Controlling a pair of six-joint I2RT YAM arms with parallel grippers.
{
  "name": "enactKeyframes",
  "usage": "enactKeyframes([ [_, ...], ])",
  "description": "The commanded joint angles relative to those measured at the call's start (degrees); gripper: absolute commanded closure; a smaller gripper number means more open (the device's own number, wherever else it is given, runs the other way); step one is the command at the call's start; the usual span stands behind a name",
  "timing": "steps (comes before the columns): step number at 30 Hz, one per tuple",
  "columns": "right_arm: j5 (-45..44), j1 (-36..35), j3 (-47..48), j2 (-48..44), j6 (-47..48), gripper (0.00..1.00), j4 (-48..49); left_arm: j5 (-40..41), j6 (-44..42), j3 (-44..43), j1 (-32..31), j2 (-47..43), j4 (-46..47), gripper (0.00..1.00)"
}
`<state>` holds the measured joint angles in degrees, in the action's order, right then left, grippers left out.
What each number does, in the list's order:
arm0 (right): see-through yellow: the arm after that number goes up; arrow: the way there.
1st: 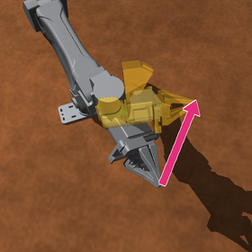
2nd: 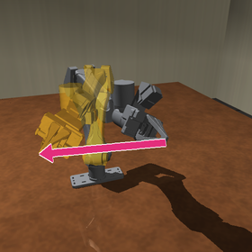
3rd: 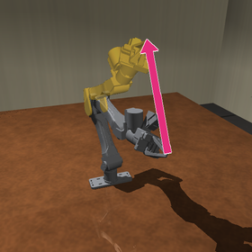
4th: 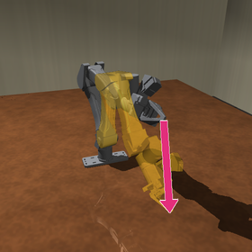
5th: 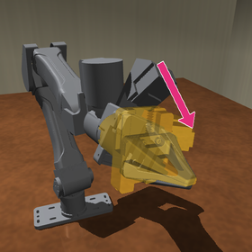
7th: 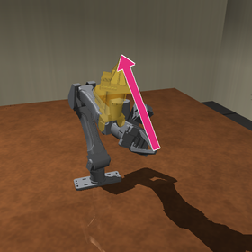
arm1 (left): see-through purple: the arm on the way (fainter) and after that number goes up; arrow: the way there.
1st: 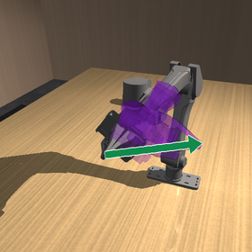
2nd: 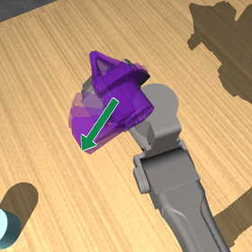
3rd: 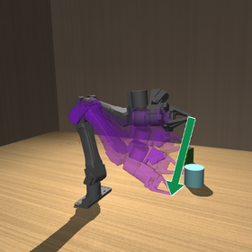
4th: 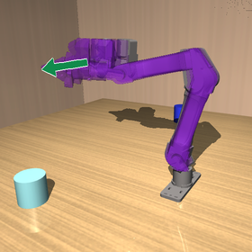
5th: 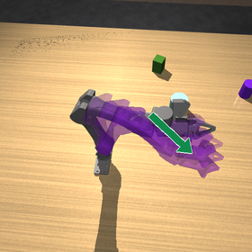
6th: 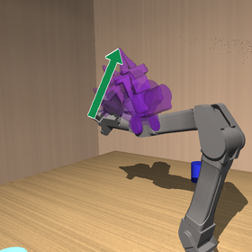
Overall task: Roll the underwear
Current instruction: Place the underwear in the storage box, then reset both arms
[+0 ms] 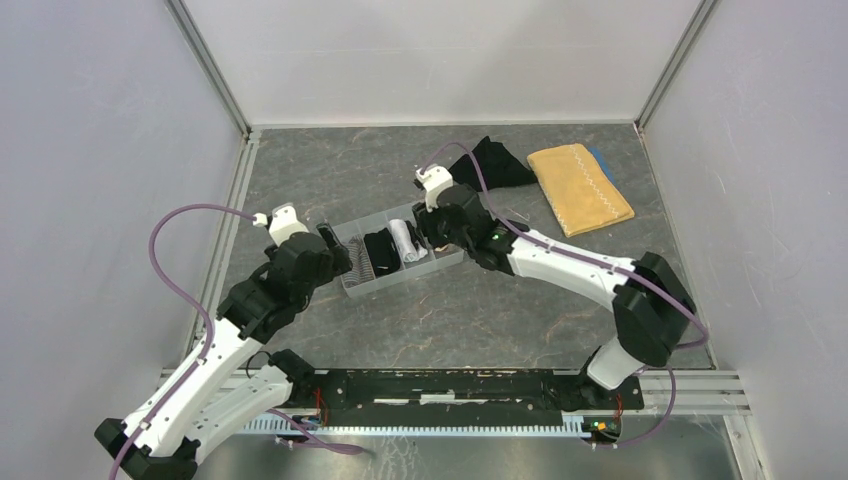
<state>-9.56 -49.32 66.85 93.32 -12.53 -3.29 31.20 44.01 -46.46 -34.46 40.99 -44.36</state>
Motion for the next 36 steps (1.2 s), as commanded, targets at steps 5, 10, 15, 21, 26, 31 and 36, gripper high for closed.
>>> enactKeyframes([
  [5, 3.38, 1.62, -12.78, -16.66, 0.94, 0.49, 1.84, -2.55, -2.57, 0.65, 0.18, 0.46, 3.91, 0.12],
  [10, 1.78, 6.54, -21.70, -29.90, 0.55, 0.35, -1.35, -3.45, -2.96, 0.13, 0.18, 1.54, 4.00, 0.00],
  [15, -5.20, 9.57, -28.10, -44.54, 1.38, 0.21, -8.08, -3.42, -3.84, -1.42, 0.18, 1.09, 2.27, 0.00],
  [21, -14.51, 9.61, -32.17, -61.26, 2.71, 0.12, -15.20, -3.43, -7.22, -3.20, 0.18, -3.22, 1.37, 0.00],
  [26, -18.67, 9.51, -33.15, -70.85, 2.08, 0.02, -18.07, 0.01, -8.14, -3.02, 0.18, -6.79, 1.17, 0.00],
  [31, -22.57, 9.57, -34.96, -75.84, 4.51, 0.02, -19.24, 0.82, -7.73, -1.97, 0.18, -8.92, 2.00, 0.00],
  [36, -24.52, 9.56, -36.61, -78.07, 6.32, 0.02, -19.74, 1.57, -7.71, -1.90, 0.13, -9.52, 2.04, 0.00],
])
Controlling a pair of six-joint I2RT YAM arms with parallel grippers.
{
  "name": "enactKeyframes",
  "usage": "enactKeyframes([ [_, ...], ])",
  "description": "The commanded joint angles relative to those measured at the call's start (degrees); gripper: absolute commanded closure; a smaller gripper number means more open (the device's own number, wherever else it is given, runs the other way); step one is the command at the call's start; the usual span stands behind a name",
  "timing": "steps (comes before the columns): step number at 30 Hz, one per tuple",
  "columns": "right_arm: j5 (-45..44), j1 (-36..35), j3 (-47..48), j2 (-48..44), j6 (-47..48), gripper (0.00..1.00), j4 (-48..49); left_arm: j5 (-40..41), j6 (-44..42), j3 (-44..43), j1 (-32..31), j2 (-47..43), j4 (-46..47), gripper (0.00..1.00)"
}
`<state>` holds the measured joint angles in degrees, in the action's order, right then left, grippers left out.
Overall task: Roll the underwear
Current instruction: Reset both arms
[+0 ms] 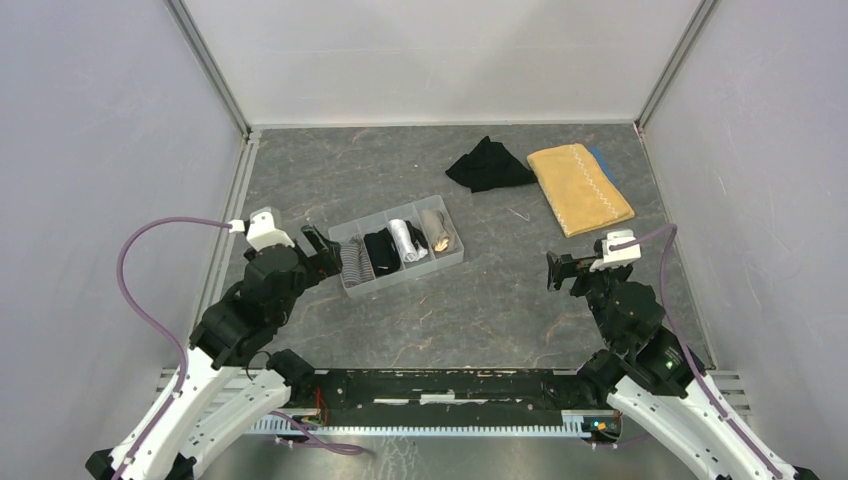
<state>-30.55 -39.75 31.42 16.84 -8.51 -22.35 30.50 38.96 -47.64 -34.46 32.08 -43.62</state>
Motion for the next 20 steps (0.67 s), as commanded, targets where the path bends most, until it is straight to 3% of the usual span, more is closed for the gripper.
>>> enactKeyframes([
  [1, -3.96, 0.00, -1.71, -2.00, 2.63, 0.02, -0.60, 2.28, -2.66, -0.70, 0.12, -0.65, 1.34, 0.00],
  [20, -5.42, -0.06, -1.70, -0.15, 1.65, 0.02, -1.64, 2.88, -3.13, -1.56, 0.19, 1.38, -0.11, 0.00],
])
